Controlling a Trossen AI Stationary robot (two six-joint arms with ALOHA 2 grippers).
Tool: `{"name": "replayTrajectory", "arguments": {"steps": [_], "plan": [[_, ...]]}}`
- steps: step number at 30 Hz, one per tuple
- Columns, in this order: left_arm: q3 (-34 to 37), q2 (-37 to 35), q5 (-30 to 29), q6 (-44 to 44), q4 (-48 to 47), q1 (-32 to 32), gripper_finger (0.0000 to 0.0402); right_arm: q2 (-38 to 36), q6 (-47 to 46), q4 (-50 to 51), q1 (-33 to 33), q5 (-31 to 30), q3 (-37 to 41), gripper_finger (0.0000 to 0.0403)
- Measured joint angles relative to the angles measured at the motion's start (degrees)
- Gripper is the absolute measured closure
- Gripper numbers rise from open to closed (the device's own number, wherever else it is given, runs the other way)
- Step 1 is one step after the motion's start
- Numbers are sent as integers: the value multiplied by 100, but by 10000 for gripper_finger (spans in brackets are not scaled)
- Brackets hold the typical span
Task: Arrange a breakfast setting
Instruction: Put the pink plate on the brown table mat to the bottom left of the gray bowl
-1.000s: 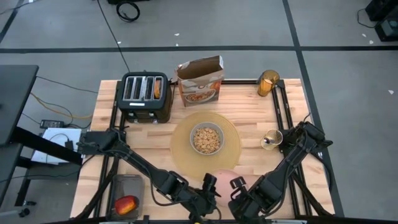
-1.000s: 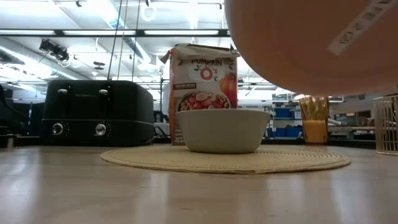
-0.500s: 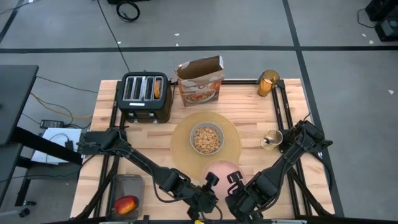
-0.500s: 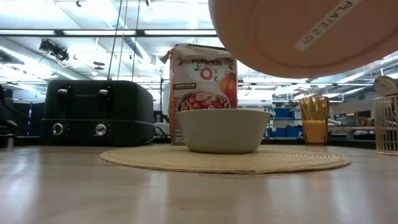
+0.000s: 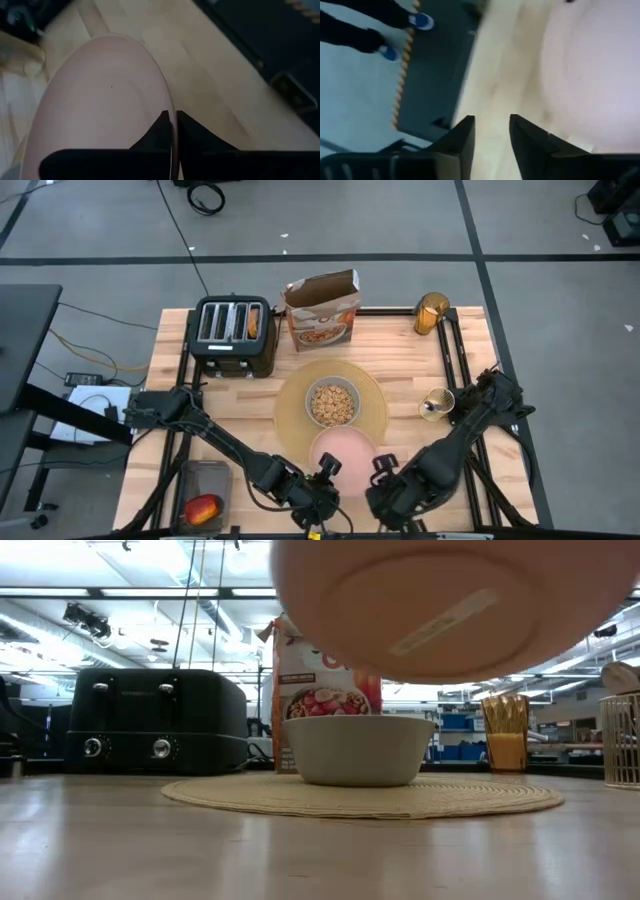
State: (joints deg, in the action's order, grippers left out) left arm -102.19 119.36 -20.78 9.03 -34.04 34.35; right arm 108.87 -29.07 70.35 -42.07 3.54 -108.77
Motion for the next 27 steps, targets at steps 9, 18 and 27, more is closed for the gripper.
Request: {"name": "replayTrajectory", "arguments": {"steps": [9,18,27], "plan": [[283,-25,-793,-1631,-1195,572,385,-426,-982,251,-356,-1146,-750,264],[1458,-5,-1482,-3381,-1058,1278,385,-532,-1770,296,-754,-1879,-749,264],[2083,-10,-1666,-4131,-932,1080,383,-504,-2016,240,-721,-1907,-747,264]]}}
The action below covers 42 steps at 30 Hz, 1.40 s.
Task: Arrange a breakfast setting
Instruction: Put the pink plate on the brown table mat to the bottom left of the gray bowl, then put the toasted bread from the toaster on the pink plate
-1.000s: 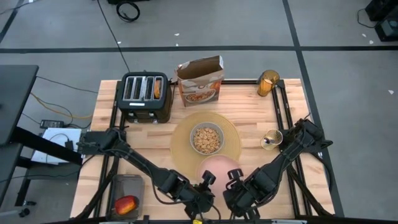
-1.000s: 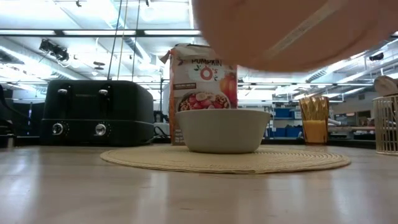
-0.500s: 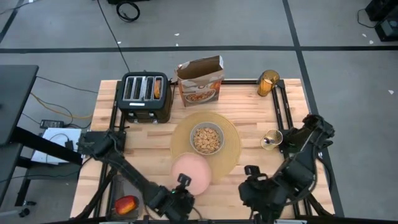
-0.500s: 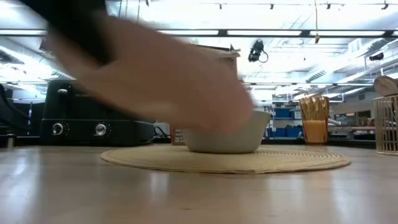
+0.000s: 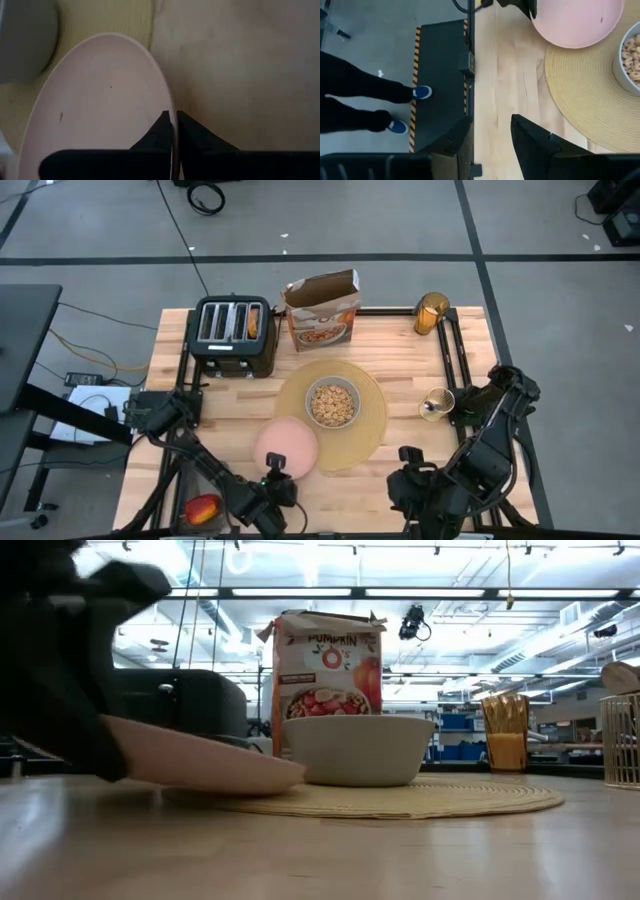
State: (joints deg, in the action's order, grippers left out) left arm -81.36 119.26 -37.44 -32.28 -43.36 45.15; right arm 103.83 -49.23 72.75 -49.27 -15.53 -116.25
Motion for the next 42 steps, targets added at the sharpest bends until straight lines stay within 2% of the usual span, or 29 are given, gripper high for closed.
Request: {"name": "replayTrajectory", "arguments": {"steps": [8,14,26,29,31,37,40,42], "plan": [[41,0,41,-204,241,-75,364,0,-74,-15,1,0,0,264],[41,0,441,-355,267,-101,349,0,-70,-22,0,3,0,264],[43,-297,441,-467,458,-138,306,2,33,-20,0,7,0,264],[43,-576,522,-475,458,-137,288,4,133,-20,0,9,2,264],[43,-847,777,-546,458,-136,277,4,191,-21,0,9,2,264],[2,-1872,2416,-1855,313,-294,252,4,31,-237,2,3,4,264],[-5,-2392,2511,-2659,-100,-326,249,5,113,-361,62,-245,4,264],[-5,-2730,2292,-3059,-534,-319,248,7,124,-370,147,-529,4,264]]}}
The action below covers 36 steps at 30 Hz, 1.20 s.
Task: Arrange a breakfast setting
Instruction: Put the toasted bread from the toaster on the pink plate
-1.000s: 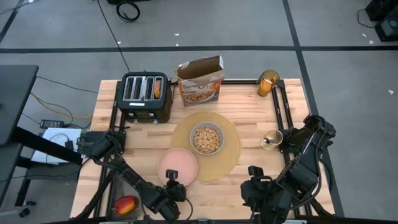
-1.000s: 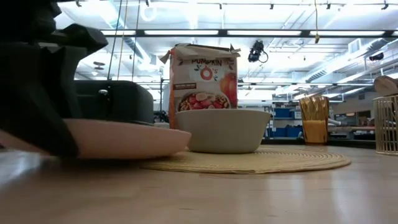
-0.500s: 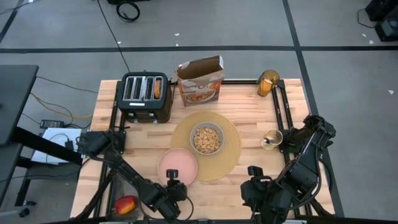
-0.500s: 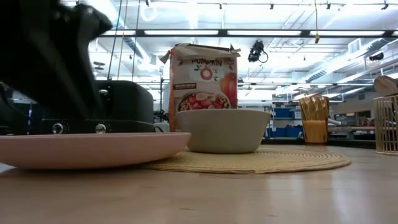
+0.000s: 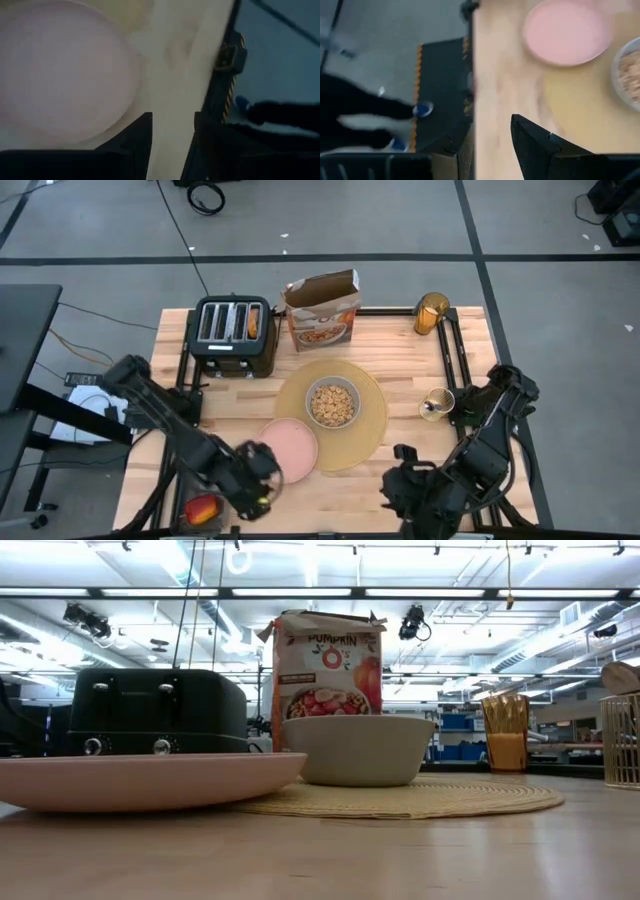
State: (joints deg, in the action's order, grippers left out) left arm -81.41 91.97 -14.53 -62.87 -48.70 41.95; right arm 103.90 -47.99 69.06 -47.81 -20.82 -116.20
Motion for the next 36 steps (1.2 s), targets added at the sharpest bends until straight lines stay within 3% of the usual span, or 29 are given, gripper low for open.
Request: {"name": "replayTrajectory", "arguments": {"steps": [5,9,16,21,27,34,36], "plan": [[0,-937,-1249,-611,-712,-112,248,0,14,1,304,-395,0,256],[0,-1608,-2052,-458,-996,-497,245,0,14,-6,508,-503,0,240],[-2,-2193,-2941,-104,-2309,-1845,217,0,144,-171,633,-557,0,193],[24,-2247,-3398,-13,-2917,-3221,162,0,220,-490,719,-981,0,161],[32,-2043,-3081,283,-2821,-5092,100,2,312,-1183,935,-1023,0,139],[31,-1720,-2072,1783,-1457,-6664,98,2,324,-1392,1061,-980,0,137],[31,-1579,-2017,2045,-1243,-6992,98,2,432,-1373,1106,-964,0,137]]}}
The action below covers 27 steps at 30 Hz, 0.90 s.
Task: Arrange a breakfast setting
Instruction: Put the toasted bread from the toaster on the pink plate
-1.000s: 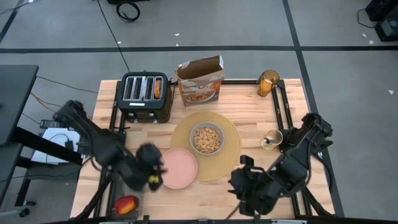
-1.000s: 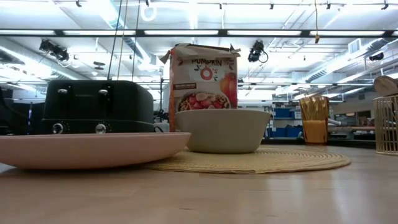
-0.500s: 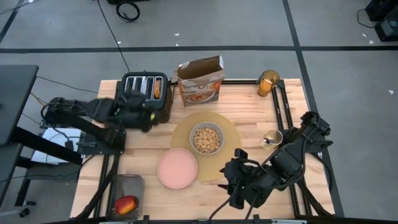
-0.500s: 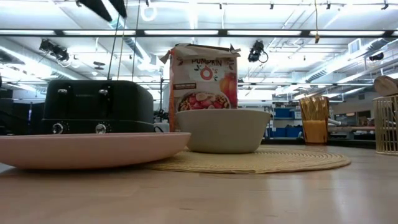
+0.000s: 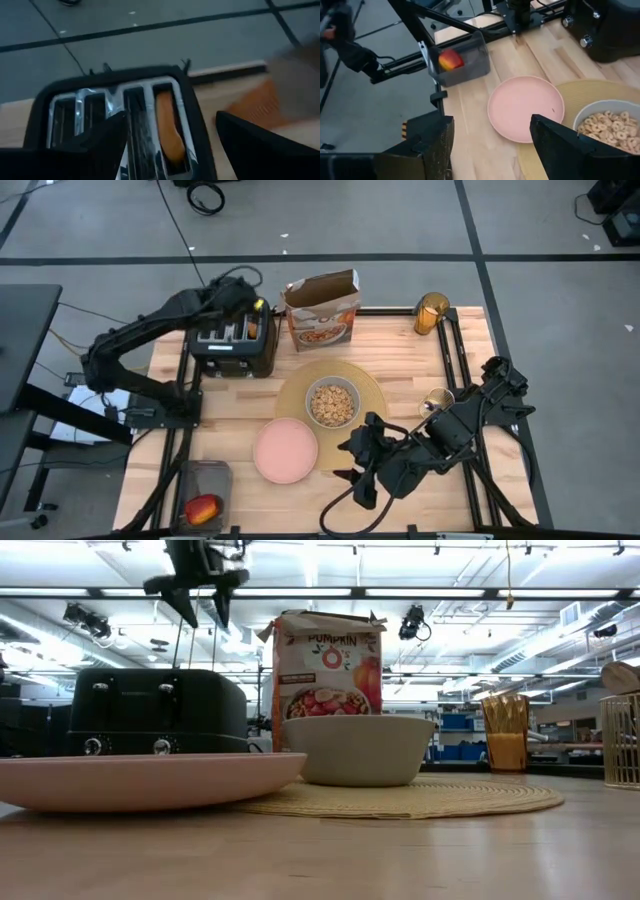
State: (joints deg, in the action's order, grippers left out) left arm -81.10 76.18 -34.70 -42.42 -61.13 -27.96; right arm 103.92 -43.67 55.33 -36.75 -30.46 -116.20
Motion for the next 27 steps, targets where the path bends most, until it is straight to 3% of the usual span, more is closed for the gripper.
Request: {"name": "replayTrajectory", "arguments": {"steps": [6,15,22,27], "plan": [[0,585,816,416,265,-870,99,0,405,86,113,23,0,137],[72,1008,1640,818,542,-1289,99,0,283,511,249,467,0,137],[1292,762,2254,665,1479,-1539,101,0,272,529,246,505,0,137],[1700,538,2183,530,2251,-1336,117,0,272,528,251,508,0,137]]}}
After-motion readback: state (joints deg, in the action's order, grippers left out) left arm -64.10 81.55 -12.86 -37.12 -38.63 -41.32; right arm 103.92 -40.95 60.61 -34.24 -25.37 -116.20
